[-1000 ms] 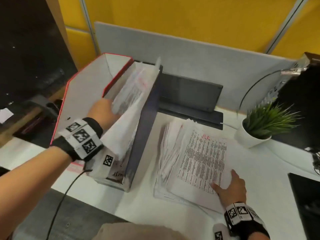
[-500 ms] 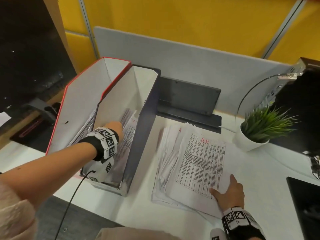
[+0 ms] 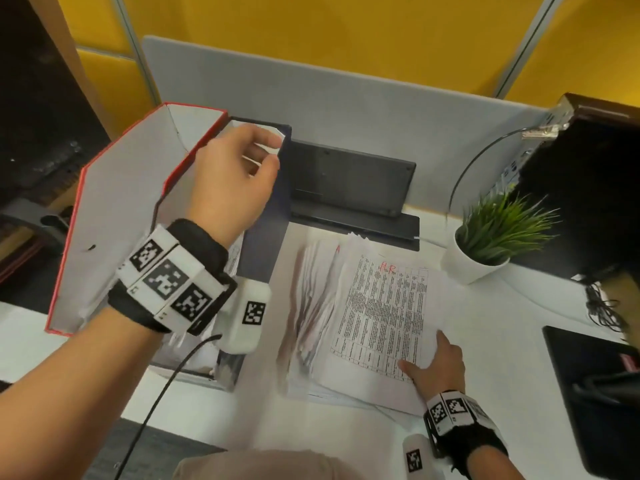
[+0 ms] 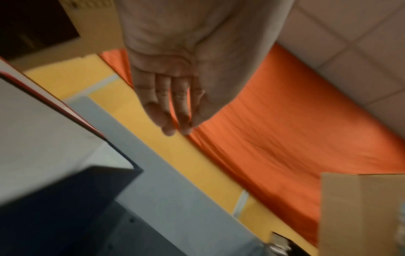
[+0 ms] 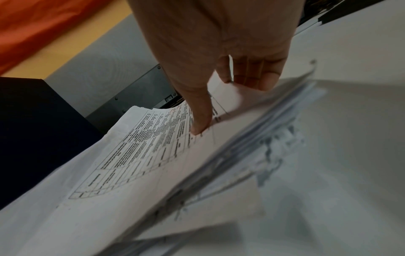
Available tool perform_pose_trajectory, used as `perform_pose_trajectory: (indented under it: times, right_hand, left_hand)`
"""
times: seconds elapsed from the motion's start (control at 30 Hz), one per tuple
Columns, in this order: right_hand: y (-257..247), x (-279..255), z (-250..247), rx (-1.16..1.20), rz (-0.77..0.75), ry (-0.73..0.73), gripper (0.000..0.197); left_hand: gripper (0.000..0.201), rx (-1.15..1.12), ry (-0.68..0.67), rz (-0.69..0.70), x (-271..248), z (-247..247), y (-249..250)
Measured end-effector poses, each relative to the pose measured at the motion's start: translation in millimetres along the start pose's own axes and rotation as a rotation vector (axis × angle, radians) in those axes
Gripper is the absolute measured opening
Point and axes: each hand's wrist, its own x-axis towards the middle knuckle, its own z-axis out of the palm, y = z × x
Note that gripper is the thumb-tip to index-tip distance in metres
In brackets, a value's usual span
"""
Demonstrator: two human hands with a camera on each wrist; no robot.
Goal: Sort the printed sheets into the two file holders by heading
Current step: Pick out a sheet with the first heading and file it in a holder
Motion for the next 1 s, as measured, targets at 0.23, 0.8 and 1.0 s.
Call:
perform_pose_trajectory:
  times: [0.23,0.8,1.0]
  right_hand:
    - [-3,-1,-2,-0.001,0.013,-0.035,0.103]
    - [-5,-4,-5,-0.028,-0.026,-0.089,0.106]
    - [-2,-11,-4,-0.005,-0.021,-0.127,0.108]
  left_hand:
    - [0.016,0.087,-0.399,-0.139,-58,97,-14]
    - [0.025,0.475,-0.759,-0.426,-110,157,-79]
    - [0.024,0.516,-0.760,-0.351,-123,149,-83]
